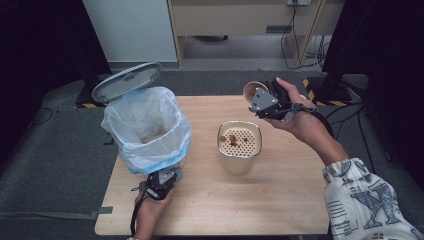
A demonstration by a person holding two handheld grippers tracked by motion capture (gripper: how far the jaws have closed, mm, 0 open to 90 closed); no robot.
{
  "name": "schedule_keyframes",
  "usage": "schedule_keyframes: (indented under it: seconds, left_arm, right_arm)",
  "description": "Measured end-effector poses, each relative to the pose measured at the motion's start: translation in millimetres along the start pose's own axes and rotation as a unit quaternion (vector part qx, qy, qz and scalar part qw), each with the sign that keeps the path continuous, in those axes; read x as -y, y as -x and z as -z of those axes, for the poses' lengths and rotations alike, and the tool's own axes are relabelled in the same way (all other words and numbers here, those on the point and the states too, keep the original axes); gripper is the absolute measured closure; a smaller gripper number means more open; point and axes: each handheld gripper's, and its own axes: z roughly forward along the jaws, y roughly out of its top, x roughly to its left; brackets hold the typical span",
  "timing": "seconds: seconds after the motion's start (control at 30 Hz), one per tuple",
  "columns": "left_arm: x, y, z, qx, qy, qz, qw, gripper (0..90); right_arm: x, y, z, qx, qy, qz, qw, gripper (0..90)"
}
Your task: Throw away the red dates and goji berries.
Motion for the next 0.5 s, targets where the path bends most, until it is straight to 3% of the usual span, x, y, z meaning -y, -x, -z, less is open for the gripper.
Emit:
schedule_keyframes:
  seconds: [0.5]
  left_arm:
    - [0.0,0.1,0.0,0.001,0.000,0.001,1.0000,88.7]
  right_arm:
    - [-3.3,-0.7,3.8,0.008,0.001,0.022,0.9997,35.7]
